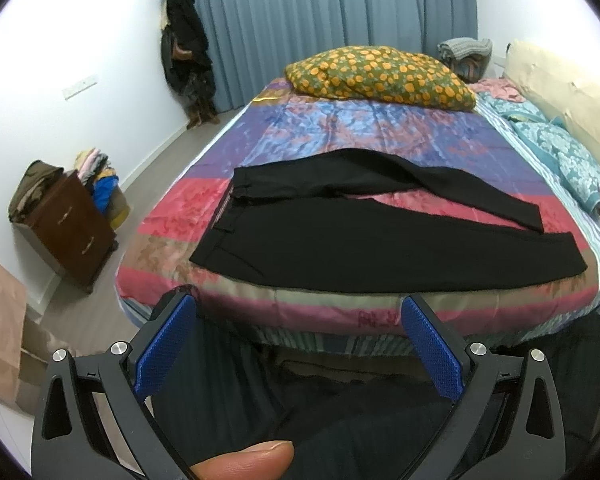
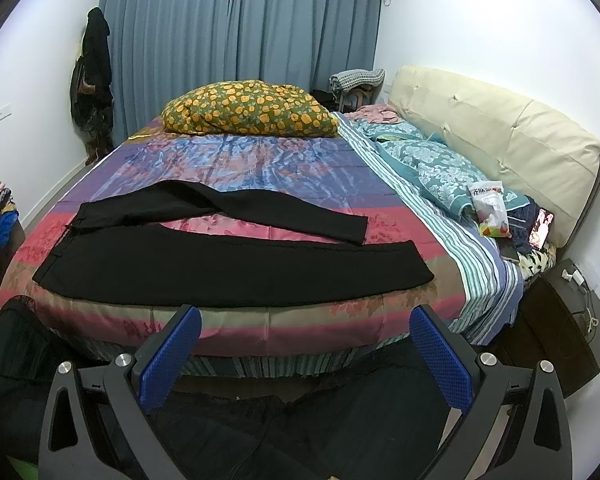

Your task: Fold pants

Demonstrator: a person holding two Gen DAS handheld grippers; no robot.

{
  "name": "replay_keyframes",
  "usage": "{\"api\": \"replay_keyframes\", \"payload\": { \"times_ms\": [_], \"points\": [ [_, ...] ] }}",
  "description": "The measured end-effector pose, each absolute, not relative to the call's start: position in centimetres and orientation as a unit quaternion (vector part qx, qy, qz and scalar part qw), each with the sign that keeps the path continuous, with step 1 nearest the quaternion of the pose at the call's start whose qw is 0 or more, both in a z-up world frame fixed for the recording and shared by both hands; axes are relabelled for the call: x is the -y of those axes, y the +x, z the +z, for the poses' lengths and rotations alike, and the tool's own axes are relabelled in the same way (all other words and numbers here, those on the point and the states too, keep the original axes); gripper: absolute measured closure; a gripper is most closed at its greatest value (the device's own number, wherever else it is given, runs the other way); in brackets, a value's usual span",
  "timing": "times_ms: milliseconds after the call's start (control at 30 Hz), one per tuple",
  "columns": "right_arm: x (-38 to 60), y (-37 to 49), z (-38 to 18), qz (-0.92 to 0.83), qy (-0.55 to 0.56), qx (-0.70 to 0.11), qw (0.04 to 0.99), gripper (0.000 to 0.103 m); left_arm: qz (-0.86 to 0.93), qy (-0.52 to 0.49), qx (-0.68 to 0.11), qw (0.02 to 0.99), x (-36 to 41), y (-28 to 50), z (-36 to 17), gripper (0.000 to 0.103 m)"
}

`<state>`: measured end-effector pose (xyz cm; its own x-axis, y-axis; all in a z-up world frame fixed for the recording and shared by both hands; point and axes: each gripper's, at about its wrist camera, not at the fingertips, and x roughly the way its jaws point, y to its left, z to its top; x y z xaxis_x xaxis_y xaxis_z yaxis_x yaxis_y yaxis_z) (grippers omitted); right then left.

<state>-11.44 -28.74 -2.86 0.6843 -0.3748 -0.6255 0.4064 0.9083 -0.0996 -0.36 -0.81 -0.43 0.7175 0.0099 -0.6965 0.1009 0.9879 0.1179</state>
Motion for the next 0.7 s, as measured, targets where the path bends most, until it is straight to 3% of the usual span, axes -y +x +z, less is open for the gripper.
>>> {"api": "replay_keyframes", "payload": {
  "times_ms": [700],
  "points": [
    [28.3, -11.7, -3.2, -0.212, 0.017, -0.333, 0.919, 0.0, -0.066, 0.087, -0.381, 0.918, 2.8, -1.4, -1.1, 0.0]
  ]
}}
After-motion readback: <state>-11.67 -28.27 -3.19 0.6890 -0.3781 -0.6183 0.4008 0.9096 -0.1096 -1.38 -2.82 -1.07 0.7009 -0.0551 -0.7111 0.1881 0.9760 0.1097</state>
